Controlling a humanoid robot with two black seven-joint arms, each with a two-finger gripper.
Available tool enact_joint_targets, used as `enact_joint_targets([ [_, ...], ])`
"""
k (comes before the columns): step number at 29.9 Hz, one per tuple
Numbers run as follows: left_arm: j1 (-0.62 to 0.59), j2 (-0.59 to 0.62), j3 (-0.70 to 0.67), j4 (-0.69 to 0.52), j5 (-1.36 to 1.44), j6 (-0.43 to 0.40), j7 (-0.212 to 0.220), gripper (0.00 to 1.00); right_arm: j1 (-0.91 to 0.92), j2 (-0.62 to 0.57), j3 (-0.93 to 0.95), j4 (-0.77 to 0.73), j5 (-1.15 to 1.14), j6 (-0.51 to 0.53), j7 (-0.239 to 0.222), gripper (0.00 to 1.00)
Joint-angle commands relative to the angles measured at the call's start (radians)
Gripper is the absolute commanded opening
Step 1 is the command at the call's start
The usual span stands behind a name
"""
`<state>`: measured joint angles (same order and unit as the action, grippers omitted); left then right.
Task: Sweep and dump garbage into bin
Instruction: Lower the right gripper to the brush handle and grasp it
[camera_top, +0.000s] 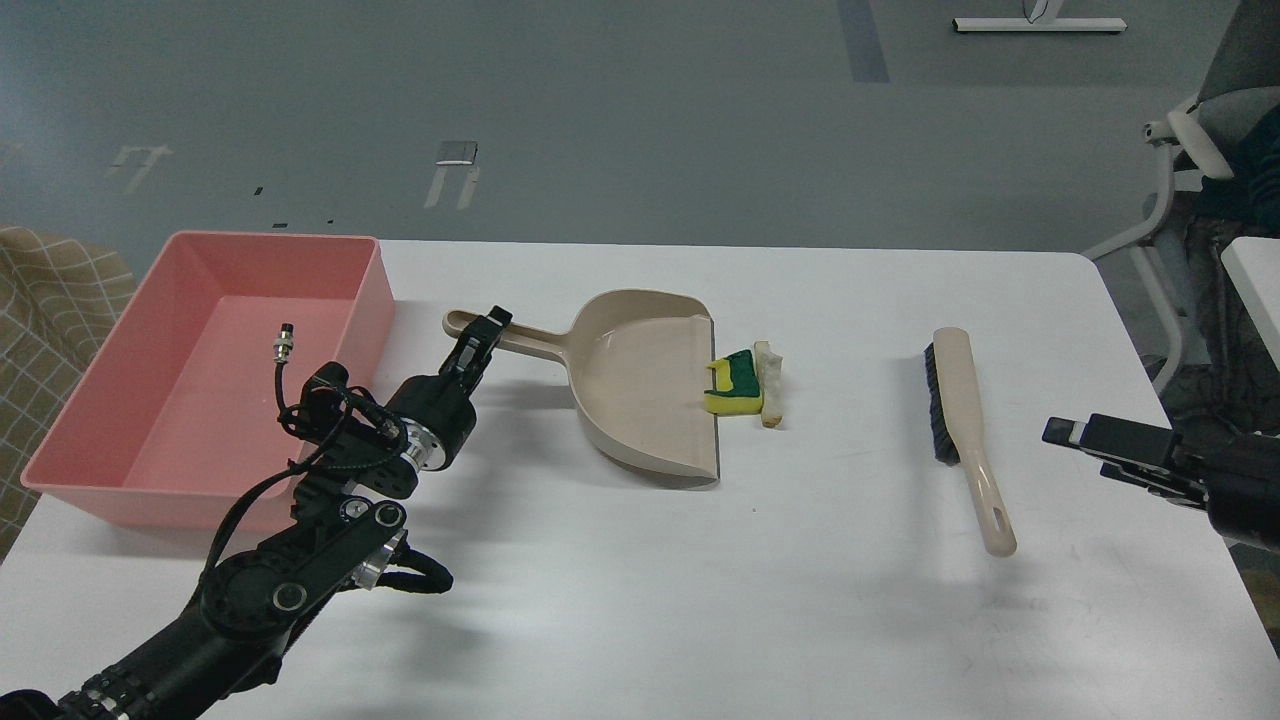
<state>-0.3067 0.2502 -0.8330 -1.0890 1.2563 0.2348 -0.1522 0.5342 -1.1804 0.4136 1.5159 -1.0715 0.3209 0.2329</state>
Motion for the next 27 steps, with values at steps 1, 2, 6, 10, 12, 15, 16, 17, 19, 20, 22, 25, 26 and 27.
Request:
enact_joint_targets([
  [1,0.0,0.0,0.0,0.0,0.0,0.0,-0.001,0.0,-0.016,0.03,-0.002,-0.003,-0.054,-0.022,-0.001,1.0],
  [2,0.0,0.0,-0.001,0.0,0.0,0.0,-0.001,0.0,-0.022,0.042,-0.009,-0.003,-0.065,-0.031,-0.001,0.99],
  [6,-0.002,0.0,-0.003,0.0,0.0,0.0,-0.001,0.0,-0.028,0.067,-0.021,-0.003,-0.067,-0.045,-0.001,0.98],
  [10,-0.006,0.0,-0.003,-0.002,0.0,0.0,-0.001,0.0,-0.049,0.093,-0.024,-0.003,-0.074,-0.049,-0.004,0.9],
  [12,-0.011,0.0,-0.003,-0.002,0.0,0.0,-0.001,0.0,-0.049,0.094,-0.025,-0.003,-0.084,-0.049,-0.004,0.77],
  [15,-0.014,0.001,-0.003,-0.002,-0.001,0.0,-0.001,0.0,-0.051,0.097,-0.027,-0.003,-0.088,-0.048,-0.006,0.63],
  [16,-0.014,0.001,-0.003,-0.002,-0.001,0.0,-0.001,0.0,-0.051,0.097,-0.029,-0.003,-0.088,-0.048,-0.006,0.61],
  [17,-0.014,0.001,-0.003,-0.002,-0.001,0.0,-0.001,0.0,-0.051,0.097,-0.029,-0.003,-0.088,-0.048,-0.006,0.59],
  [19,-0.014,0.001,-0.003,-0.002,0.0,0.0,0.0,0.0,-0.06,0.097,-0.029,-0.003,-0.09,-0.048,-0.007,0.57],
  [20,-0.014,0.001,-0.003,-0.002,0.0,0.0,0.0,0.0,-0.062,0.097,-0.029,-0.003,-0.09,-0.048,-0.009,0.57],
  [22,-0.015,0.001,-0.003,-0.002,-0.001,0.0,0.0,0.0,-0.065,0.097,-0.029,-0.002,-0.09,-0.048,-0.021,0.57],
  [25,-0.019,0.003,-0.003,-0.002,-0.001,0.0,-0.001,0.0,-0.074,0.097,-0.029,-0.003,-0.09,-0.048,-0.023,0.57],
  [26,-0.019,0.003,-0.003,-0.002,-0.001,0.0,-0.001,0.0,-0.076,0.097,-0.029,-0.003,-0.09,-0.048,-0.023,0.57],
  [27,-0.019,0.003,-0.003,-0.002,-0.001,0.0,-0.001,0.0,-0.077,0.097,-0.029,-0.003,-0.09,-0.048,-0.024,0.57],
])
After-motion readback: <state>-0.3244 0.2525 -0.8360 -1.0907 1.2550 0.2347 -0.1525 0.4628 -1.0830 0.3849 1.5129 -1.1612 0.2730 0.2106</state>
